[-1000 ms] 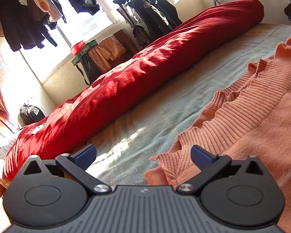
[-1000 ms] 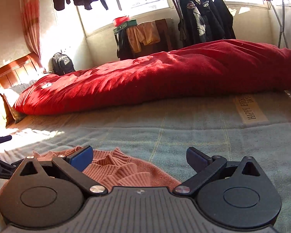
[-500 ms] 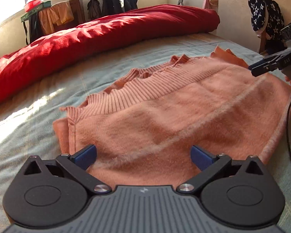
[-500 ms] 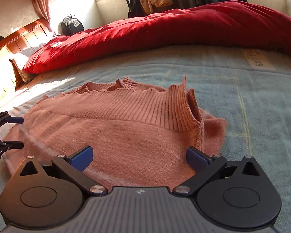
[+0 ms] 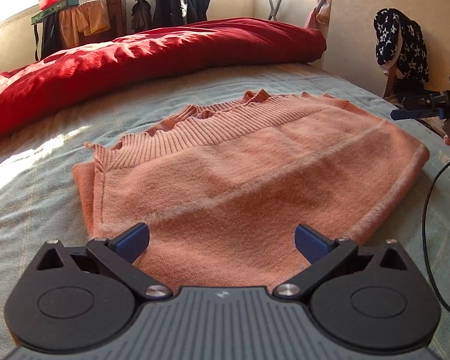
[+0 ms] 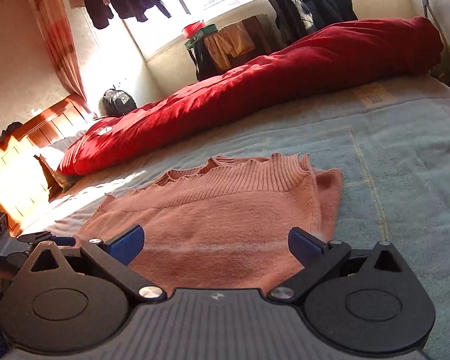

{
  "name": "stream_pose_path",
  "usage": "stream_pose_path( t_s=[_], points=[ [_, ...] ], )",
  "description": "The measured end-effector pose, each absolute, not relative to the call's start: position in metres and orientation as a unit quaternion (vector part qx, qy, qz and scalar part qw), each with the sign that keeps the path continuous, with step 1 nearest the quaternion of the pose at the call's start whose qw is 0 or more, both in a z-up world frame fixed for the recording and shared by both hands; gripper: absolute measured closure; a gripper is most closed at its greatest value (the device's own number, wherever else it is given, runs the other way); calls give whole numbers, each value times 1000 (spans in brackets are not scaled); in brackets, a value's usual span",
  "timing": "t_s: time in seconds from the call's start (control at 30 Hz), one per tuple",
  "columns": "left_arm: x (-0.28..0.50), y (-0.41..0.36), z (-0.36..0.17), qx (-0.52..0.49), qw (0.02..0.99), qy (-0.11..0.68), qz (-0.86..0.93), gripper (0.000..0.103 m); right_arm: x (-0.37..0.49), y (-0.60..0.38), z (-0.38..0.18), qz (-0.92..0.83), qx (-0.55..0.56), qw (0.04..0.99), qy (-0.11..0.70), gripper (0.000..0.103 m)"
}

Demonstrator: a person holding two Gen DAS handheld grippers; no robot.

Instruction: Fold clothes

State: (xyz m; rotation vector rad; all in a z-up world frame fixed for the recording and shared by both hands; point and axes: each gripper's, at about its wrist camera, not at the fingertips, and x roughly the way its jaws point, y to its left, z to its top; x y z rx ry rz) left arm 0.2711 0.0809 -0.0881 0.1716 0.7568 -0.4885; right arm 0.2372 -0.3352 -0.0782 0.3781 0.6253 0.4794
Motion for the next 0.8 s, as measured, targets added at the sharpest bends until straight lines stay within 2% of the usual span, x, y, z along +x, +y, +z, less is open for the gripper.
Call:
stream_pose_path(
  t_s=[0.07,0.2,0.37,0.47,0.6,0.8],
  points=[
    [265,82,-98,93,898,366,-225,0,229,-333,-92,244,196,891,329,0],
    [254,94,-99,61,904,360,-221,1,195,-325,-115,230,167,900,329,0],
    [253,89,-86,49,907,351,-229,1,190,-308,-90,211,120,910,335,0],
    [253,86,-83,34,906,349,-239,0,192,-297,-80,236,115,915,307,0],
    [246,83,-98,22,900,366,-236,1,195,-282,-104,226,101,902,353,0],
    [220,96,-101,25,907,355,-225,1,170,-284,-116,210,89,918,324,0]
  ],
)
